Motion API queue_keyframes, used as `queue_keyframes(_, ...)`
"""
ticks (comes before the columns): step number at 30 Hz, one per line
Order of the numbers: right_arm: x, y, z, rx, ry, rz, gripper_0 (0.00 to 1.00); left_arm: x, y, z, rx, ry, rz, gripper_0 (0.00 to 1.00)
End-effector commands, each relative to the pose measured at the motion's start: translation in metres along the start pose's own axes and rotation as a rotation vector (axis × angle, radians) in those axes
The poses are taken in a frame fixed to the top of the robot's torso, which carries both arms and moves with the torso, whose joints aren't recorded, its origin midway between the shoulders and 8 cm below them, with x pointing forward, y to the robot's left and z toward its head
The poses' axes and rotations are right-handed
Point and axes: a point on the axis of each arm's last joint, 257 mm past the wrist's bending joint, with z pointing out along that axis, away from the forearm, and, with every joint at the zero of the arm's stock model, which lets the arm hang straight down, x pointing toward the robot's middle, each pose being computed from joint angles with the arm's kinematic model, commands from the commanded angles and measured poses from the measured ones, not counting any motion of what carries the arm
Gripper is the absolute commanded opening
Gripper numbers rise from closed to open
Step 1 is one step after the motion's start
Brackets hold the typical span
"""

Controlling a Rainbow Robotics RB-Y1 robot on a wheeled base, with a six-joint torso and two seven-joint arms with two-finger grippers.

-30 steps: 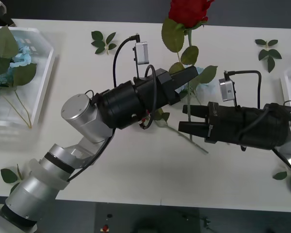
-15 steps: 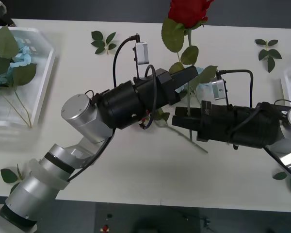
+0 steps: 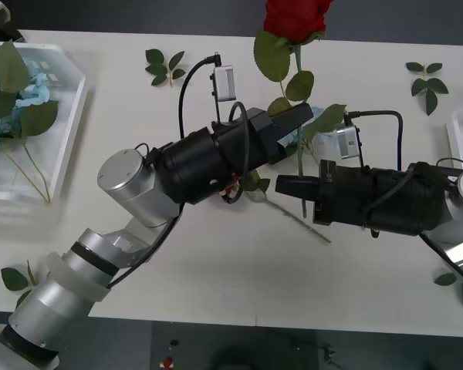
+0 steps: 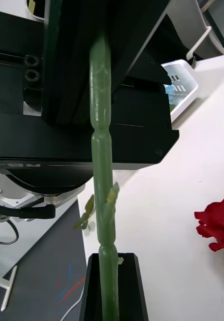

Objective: Put the red flowers into the right box and the blue flowers into the left box

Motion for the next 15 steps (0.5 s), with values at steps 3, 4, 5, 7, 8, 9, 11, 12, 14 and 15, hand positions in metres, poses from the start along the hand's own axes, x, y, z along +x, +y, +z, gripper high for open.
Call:
queue_keyframes(3,-0.018,0.007,0.005,-0.016,-0.015,-0.074,0.00,-0.004,-0.022,0.020,0.050,-0.003,0.036,0.45)
queue_keyframes(4,-0.018,0.007,0.005,-0.016,-0.015,-0.074,0.00,-0.005,-0.022,0.019,0.049,-0.005,0.038,0.57)
queue_keyframes(5,-0.018,0.007,0.005,-0.016,-0.015,-0.075,0.00,-0.005,-0.021,0.018,0.046,-0.005,0.039,0.63)
queue_keyframes(7,-0.018,0.007,0.005,-0.015,-0.013,-0.073,0.00,-0.008,-0.017,0.016,0.038,-0.006,0.045,0.79)
queue_keyframes(8,-0.020,0.004,0.003,-0.007,-0.012,-0.077,0.00,-0.011,-0.016,0.014,0.034,-0.008,0.048,0.83)
queue_keyframes(9,-0.021,0.001,0.001,0.005,-0.011,-0.080,0.00,-0.012,-0.014,0.011,0.031,-0.008,0.046,0.85)
queue_keyframes(11,-0.025,-0.007,-0.005,0.034,-0.003,-0.091,0.00,-0.016,-0.011,0.006,0.028,-0.007,0.042,0.86)
queue_keyframes(12,-0.027,-0.013,-0.009,0.052,0.003,-0.095,0.00,-0.018,-0.010,0.003,0.027,-0.006,0.046,0.86)
queue_keyframes(14,-0.035,-0.027,-0.026,0.107,0.019,-0.080,0.00,-0.026,-0.006,-0.008,0.020,0.001,0.061,0.86)
queue_keyframes(15,-0.040,-0.035,-0.036,0.136,0.032,-0.067,0.00,-0.029,-0.003,-0.015,0.016,0.011,0.071,0.86)
